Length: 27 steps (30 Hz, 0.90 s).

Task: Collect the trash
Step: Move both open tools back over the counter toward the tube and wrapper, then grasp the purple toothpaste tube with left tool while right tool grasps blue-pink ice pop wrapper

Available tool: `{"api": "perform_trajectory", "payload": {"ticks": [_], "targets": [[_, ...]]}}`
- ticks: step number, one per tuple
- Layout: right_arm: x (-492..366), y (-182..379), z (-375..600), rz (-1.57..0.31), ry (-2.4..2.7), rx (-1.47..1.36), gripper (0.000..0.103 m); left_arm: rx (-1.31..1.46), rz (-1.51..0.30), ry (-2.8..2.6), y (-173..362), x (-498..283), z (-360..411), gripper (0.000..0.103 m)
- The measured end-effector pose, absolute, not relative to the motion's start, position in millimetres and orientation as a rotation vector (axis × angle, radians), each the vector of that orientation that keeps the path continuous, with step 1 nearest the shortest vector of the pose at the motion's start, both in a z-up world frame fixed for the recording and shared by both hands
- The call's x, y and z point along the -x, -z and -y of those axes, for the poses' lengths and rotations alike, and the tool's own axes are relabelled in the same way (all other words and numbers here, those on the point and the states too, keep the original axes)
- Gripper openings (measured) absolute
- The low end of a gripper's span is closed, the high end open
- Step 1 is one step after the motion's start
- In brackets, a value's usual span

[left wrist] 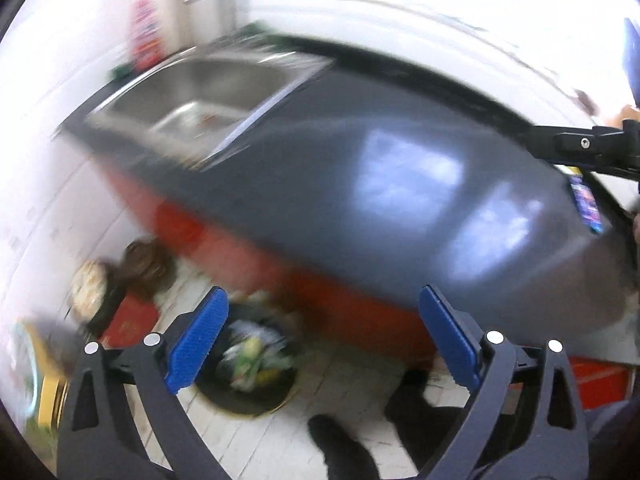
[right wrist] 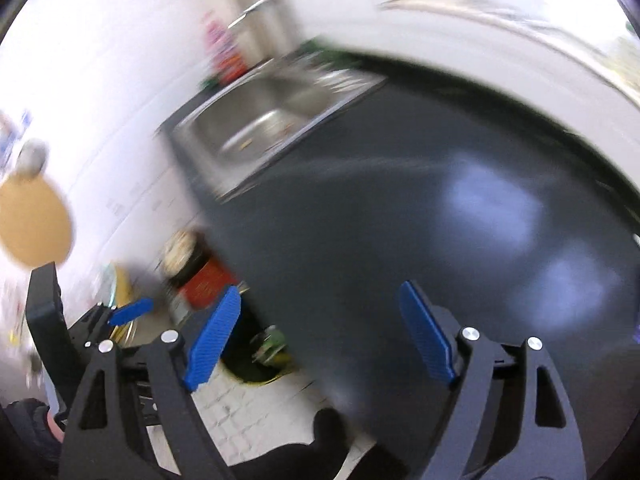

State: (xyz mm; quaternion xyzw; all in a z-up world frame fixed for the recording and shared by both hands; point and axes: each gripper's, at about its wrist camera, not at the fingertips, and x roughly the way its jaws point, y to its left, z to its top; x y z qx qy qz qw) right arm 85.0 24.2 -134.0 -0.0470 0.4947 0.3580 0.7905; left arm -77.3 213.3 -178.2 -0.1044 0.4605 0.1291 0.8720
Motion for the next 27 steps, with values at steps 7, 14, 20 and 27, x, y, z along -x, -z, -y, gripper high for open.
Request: {"api": "perform_trajectory", "payload": {"ticks": [7, 14, 20, 27], "targets": [[-153.9, 112.1, 155.2, -0.974, -0.395, -0.011, 0.080, 0.081, -0.923, 0.038, 158.4, -47.9, -89.9, 0.093], [-174.5, 114.4, 295.6, -0.953, -0.178, -0.093, 0.080, -0.013, -0.912, 0.260, 150.1, -134.7, 32.1, 0.093], [-185.0, 124.6, 334.0, -0.969, -0.145, -0.112, 0.080, -0.049, -0.920, 0.325, 152.8, -163.2, 83.7, 0.093], [-214.2, 157.9, 353.7, -1.022, -0.135, -0.092, 0.077, -0.047, -0.972, 0.328, 172.6, -198.0, 112.3, 0.093]]}}
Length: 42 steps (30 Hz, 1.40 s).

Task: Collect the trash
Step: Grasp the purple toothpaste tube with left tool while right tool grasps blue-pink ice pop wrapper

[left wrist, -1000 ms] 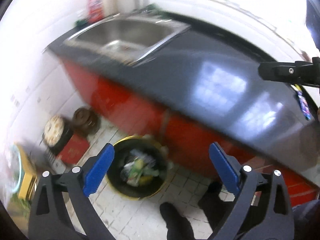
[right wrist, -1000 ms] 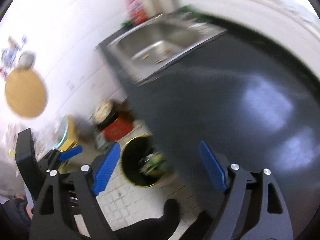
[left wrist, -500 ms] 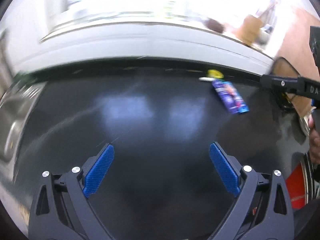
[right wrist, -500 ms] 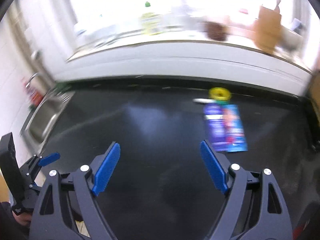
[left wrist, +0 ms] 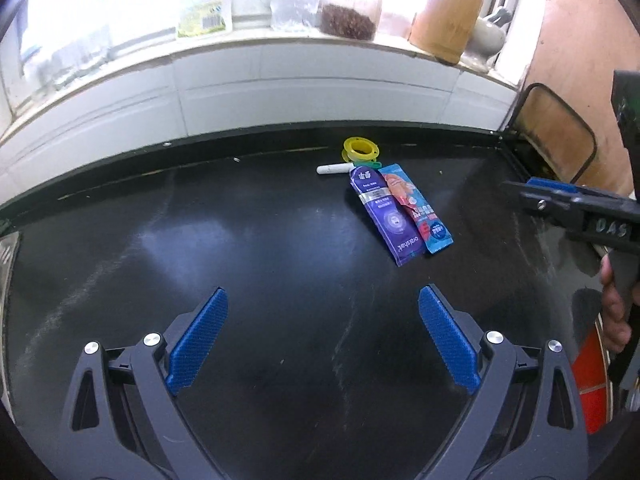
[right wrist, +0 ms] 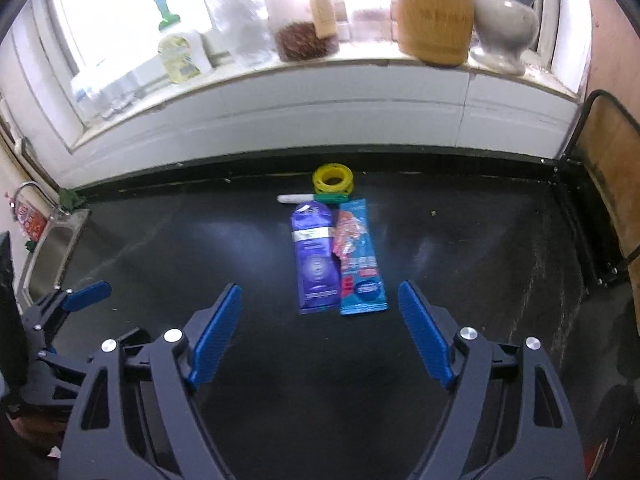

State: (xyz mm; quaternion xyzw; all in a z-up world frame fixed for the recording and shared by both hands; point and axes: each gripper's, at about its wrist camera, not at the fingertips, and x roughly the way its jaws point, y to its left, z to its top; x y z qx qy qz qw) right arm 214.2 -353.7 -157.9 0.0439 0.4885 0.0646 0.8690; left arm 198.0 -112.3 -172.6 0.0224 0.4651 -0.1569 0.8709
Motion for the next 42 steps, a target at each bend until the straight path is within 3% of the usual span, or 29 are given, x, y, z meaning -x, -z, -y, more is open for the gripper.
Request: {"api": "perform_trajectory", "payload": {"ticks": [7, 15, 17, 20, 26, 30, 32, 34, 36, 37, 39, 42], "targets": [[-263.8, 225.4, 364.0, -1.119, -0.143, -0.087, 0.074, -0.046, -1.036, 0.298, 199.4, -237.8, 135.7, 0.093], [-305.9, 282.1, 370.1, -1.191, -0.165, -0.061, 0.059, -0.033, -1.108, 0.289, 233.1, -283.7, 160.6, 0.093], [-310.3, 284.6, 371.2, -1.171, -0.171, -0.031, 0.051, -0.031, -1.124, 0.292, 240.6, -296.3, 169.0, 0.093], [-316.5, 284.7, 376.2, -1.161, -0.192, -0.021, 0.028, -0.030, -1.142, 0.306, 251.4, -315.3, 184.8, 0.093], [-322.9, 285.2, 393.3, -1.172, -0.173, -0.054, 0.022, -0.051, -1.178, 0.308, 275.1, -350.4, 220.6, 0.093], [-320.0, 285.7, 400.6, -1.179, -0.147, -0.082, 0.012, -0.038, -1.186, 0.307, 283.5, -362.2, 235.0, 0.093], [-320.0, 286.1, 401.2, -1.183, -0.138, -0.096, 0.010, -0.091, -1.159, 0.300, 284.1, -363.1, 242.6, 0.085], [-319.6, 286.3, 400.2, -1.186, -0.128, -0.109, 0.010, -0.138, -1.129, 0.318, 281.5, -362.4, 248.5, 0.055], [-319.7, 285.1, 399.2, -1.183, -0.122, -0.115, 0.010, -0.116, -1.134, 0.346, 279.8, -362.7, 248.8, 0.043], [-318.8, 282.6, 397.0, -1.180, -0.123, -0.115, 0.010, -0.085, -1.144, 0.367, 278.6, -362.9, 246.9, 0.017], [-316.2, 275.6, 391.6, -1.169, -0.125, -0.111, 0.010, -0.085, -1.153, 0.363, 274.2, -361.1, 245.2, 0.009], [-308.6, 262.8, 387.2, -1.146, -0.129, -0.106, 0.009, -0.079, -1.131, 0.382, 264.1, -355.2, 239.3, 0.007]]}}
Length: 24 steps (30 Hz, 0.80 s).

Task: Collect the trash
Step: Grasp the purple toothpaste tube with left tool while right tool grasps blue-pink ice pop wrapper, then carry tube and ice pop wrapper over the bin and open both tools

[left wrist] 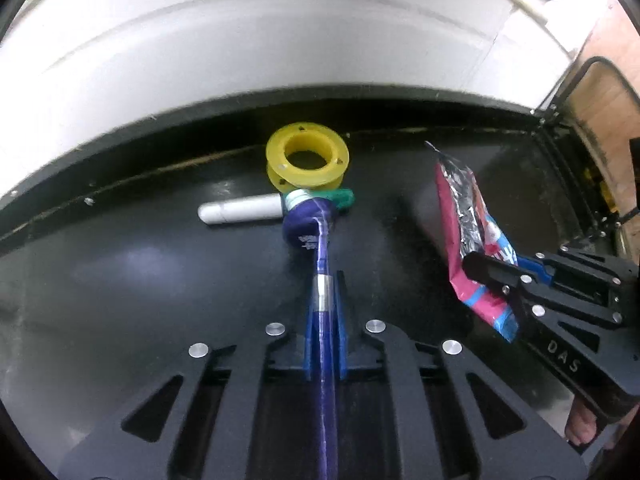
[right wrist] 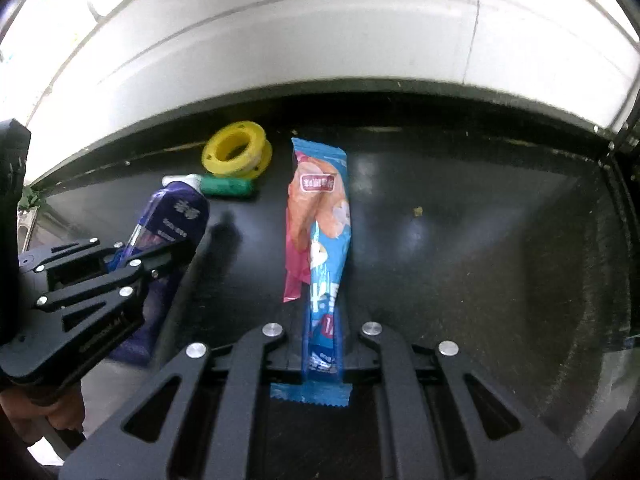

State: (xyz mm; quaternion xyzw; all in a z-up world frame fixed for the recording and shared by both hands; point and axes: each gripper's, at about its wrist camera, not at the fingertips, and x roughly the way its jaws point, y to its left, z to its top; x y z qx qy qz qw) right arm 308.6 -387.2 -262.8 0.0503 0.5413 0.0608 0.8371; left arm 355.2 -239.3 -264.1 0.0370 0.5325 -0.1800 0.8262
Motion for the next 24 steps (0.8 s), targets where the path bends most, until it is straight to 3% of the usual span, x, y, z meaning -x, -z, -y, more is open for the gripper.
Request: {"api": "perform_trajectory", "payload": {"ticks": [9, 24], "targets": [[-263.6, 208.4, 392.6, -1.081, -0.158, -0.096, 0.008, -0.131, -1.040, 0.406, 203.8, -296.2, 211.9, 0.007], [-177.4, 166.4, 306.9, -1.043, -0.230, -0.056, 0.008, -0.114, -1.019, 0.339, 167.4, -197.8, 104.9, 0.007]]}}
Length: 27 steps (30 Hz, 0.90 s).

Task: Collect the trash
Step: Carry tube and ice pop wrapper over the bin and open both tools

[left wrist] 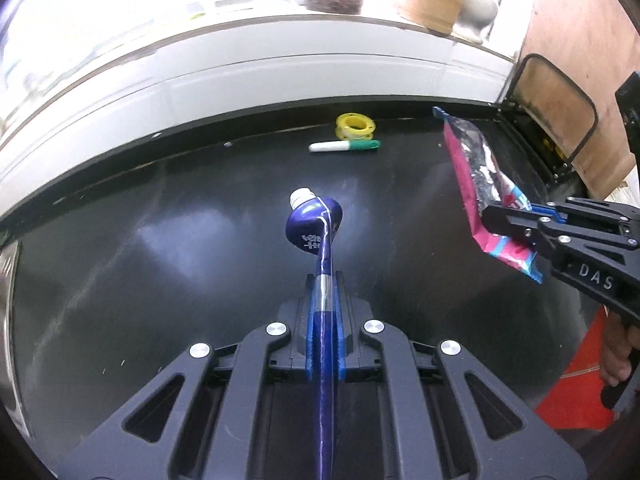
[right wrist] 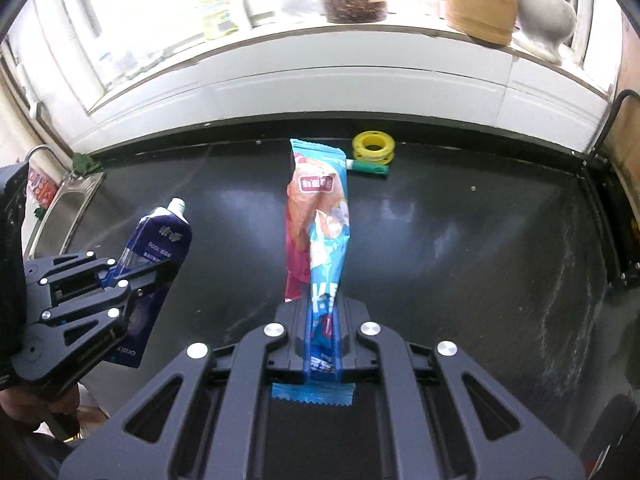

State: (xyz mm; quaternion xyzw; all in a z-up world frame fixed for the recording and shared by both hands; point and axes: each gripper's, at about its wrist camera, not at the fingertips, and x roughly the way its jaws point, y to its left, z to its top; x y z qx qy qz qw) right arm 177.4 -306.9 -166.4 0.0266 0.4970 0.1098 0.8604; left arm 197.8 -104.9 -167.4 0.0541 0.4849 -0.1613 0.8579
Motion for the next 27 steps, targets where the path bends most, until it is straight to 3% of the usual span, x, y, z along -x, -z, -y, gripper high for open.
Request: {"api": "perform_trajectory", "payload": {"ticks": [10, 20, 27], "targets": [[-154.6, 133.9, 194.8, -0.972, -0.442, 0.036, 0.008, -0.028, -0.924, 0.136, 138.6, -132.9, -0.4, 0.007], [-88.2, 123.8, -20.5, -0.977, -0.895, 0.176, 0.008, 0.147, -0.922, -0.298, 145.7, 22.1, -170.3, 0.007], [-1.8, 147.4, -146.1, -1.065, -1.160, 0.296, 0.009, 0.301, -0.949, -0.537, 164.7, 138.6, -257.5, 0.007]]}}
